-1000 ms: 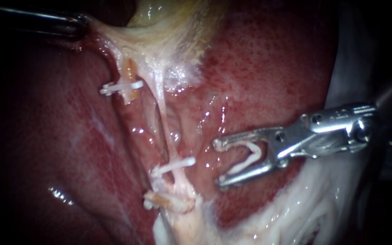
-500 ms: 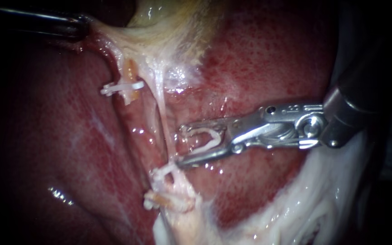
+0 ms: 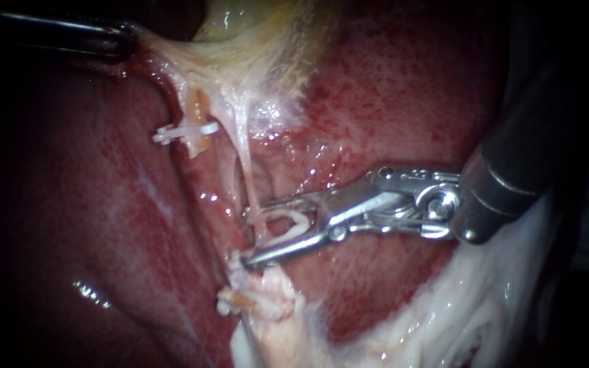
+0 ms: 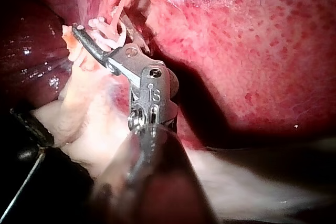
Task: Clipping second clip right tube
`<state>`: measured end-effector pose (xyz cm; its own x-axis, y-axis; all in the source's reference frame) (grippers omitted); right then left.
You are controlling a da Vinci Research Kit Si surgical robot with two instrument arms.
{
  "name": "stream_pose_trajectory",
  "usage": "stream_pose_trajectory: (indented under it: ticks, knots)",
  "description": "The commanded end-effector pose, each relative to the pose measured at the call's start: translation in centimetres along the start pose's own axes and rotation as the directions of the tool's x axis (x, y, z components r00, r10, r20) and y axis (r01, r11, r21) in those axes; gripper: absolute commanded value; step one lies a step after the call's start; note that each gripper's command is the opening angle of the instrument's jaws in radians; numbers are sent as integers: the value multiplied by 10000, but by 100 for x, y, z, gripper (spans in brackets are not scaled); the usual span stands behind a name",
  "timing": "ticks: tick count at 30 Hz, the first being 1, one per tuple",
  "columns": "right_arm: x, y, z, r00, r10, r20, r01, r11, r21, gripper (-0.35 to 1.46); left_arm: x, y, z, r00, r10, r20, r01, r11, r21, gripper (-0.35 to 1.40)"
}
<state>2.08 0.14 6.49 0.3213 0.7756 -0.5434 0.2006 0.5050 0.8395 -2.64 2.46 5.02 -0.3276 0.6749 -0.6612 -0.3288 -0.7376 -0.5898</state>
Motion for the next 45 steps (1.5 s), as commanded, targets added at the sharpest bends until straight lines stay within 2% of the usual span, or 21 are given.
stream_pose_trajectory:
  ticks: [1, 9, 13, 18, 25, 31, 33, 35, 45]
  knots:
    - [1, -2, 1, 10000, 44, -79, -43, 9998, 179, 49, 0, 0, 0, 10000, 0, 0, 0, 10000, 7, -35]
    - [6, -20, 12, 9974, 436, -580, -341, 9872, 1557, 49, 0, 0, 0, 10000, 0, 0, 0, 10000, 9, -35]
    - [8, -25, 13, 9972, 439, -598, -315, 9802, 1953, 44, 0, 0, 0, 10000, -1, 0, 1, 10000, 10, -35]
    - [6, -25, 10, 9971, 424, -625, -298, 9812, 1904, 29, 0, 0, 0, 10000, -1, 0, 1, 10000, 10, -35]
    - [4, -24, 5, 9970, 482, -612, -356, 9807, 1920, -2, 0, -1, 1, 10000, -1, -1, 1, 10000, 12, -35]
    - [5, -25, 3, 9938, 958, -559, -831, 9770, 1966, -19, -1, -1, 1, 10000, 0, -1, 0, 10000, 12, -35]
    - [4, -25, 1, 9907, 1252, -535, -1125, 9739, 1973, -35, -1, -1, 1, 10000, -1, -1, 1, 10000, 13, -35]
    - [3, -26, 0, 9878, 1481, -485, -1355, 9700, 2019, -35, -1, -1, 1, 10000, -1, -1, 1, 10000, 14, -35]
    - [1, -26, 0, 9881, 1467, -465, -1340, 9687, 2088, -35, -1, -2, 2, 10000, -3, -1, 3, 10000, 18, -35]
